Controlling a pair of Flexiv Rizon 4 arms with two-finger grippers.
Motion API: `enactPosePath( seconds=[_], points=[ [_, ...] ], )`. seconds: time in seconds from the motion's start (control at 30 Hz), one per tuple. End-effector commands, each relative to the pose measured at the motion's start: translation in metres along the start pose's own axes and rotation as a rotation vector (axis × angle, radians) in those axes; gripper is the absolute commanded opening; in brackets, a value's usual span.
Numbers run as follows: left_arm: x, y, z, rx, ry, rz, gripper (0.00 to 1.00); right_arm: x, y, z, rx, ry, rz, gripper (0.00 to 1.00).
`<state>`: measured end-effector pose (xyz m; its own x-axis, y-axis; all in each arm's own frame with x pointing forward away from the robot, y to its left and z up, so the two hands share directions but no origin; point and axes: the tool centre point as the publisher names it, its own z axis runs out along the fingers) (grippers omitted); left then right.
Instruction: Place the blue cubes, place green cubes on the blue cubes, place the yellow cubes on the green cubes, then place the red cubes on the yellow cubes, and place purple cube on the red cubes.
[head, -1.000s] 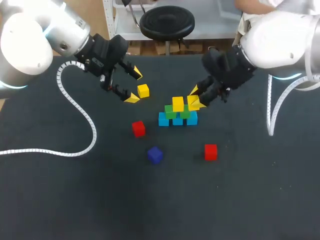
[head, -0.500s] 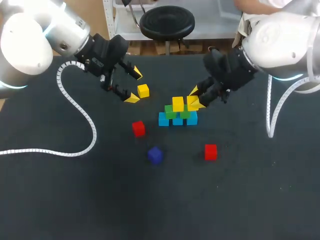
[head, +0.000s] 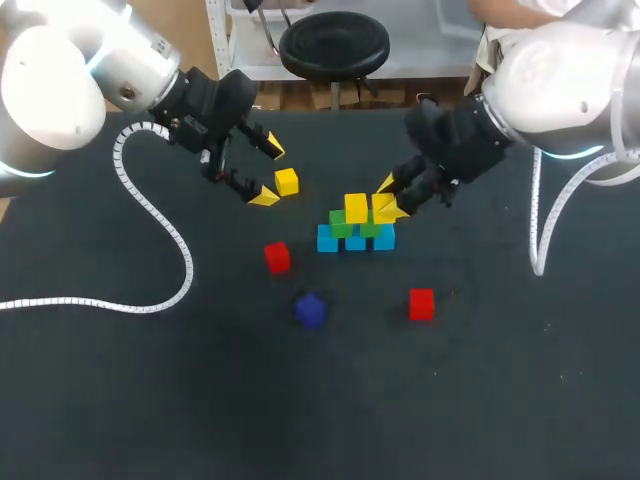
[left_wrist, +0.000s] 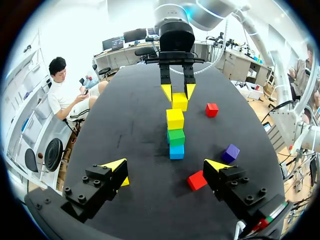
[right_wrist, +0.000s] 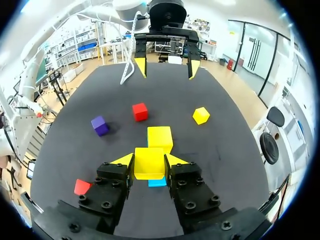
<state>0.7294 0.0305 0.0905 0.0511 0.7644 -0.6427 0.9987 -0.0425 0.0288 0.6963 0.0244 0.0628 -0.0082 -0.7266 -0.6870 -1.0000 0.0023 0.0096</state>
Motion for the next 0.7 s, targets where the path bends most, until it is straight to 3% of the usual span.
enactPosePath(
  seconds=[0.03,0.7],
  points=[
    [0.0003,0.0006,-0.0001,0.001,0.0,0.001,1.0,0.0002,-0.0025,0.0027,-0.004,0.001,0.001,0.0],
    [0.0003,0.0006,-0.0001,0.001,0.0,0.001,1.0,0.0009,-0.005,0.0042,-0.016,-0.021,0.013,0.0]
  ],
)
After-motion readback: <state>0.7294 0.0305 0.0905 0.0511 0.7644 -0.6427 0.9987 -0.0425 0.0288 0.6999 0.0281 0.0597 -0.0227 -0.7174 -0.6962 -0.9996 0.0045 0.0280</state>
